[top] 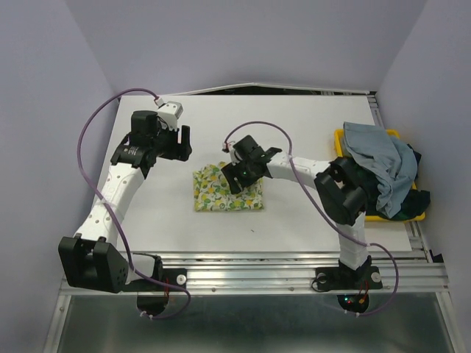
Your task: Fold and stack the skirts
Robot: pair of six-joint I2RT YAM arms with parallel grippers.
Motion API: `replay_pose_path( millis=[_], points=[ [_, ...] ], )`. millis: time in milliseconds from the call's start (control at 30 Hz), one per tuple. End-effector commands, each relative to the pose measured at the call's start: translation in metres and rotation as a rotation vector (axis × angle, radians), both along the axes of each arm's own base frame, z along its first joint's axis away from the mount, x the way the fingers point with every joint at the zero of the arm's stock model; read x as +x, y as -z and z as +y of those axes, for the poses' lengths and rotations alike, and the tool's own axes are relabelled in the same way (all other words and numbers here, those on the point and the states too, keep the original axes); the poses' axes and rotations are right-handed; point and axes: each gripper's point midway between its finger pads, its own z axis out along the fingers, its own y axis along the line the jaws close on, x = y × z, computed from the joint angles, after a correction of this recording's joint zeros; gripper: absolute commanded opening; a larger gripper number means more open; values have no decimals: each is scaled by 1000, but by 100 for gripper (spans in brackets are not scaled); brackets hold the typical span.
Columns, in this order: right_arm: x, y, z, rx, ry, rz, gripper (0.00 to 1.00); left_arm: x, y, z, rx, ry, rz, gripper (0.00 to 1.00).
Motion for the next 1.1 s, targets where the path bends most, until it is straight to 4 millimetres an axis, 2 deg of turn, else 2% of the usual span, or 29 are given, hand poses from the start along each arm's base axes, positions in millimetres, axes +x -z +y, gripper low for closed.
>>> replay_pose_path(
  millis=[0,33,67,167,233,267,400,433,533,633,733,767,800,900,1000,1067],
  points=[
    [37,46,-120,-259,55,-19,74,0,-12,4,7,9,-59,80],
    [45,44,-132,-273,34,-39,74,1,-12,4,9,10,-60,80],
    [58,37,-152,-279,54,-51,74,2,-11,5,15,13,-63,80],
    [75,19,-171,-258,-12,-102,75,5,-11,4,14,21,-69,80],
    [86,2,-168,-243,-65,-162,76,6,-10,3,10,28,-70,80],
    [96,-19,-163,-223,-75,-217,77,7,-11,2,9,27,-73,80],
    [118,-70,-148,-133,-14,-312,80,7,-12,1,2,30,-76,80],
    [126,-96,-142,-79,54,-343,80,7,-13,1,2,30,-76,80],
    [136,-128,-143,-13,251,-351,82,6,-16,3,6,25,-88,80],
    [128,-125,-151,4,443,-265,81,3,-19,4,7,22,-100,80],
    [105,-98,-145,30,530,-92,81,0,-19,5,3,19,-100,80],
    [93,-78,-146,8,542,-18,80,-1,-17,5,-1,18,-94,80],
    [83,-71,-140,29,539,47,79,-1,-16,5,-2,15,-92,80],
    [67,-41,-140,3,564,117,79,-2,-16,4,-10,18,-88,80],
    [72,-26,-150,-51,591,90,78,-1,-18,4,-17,13,-95,80],
    [82,-8,-162,-125,625,56,77,0,-17,4,-26,9,-90,80]
  ],
)
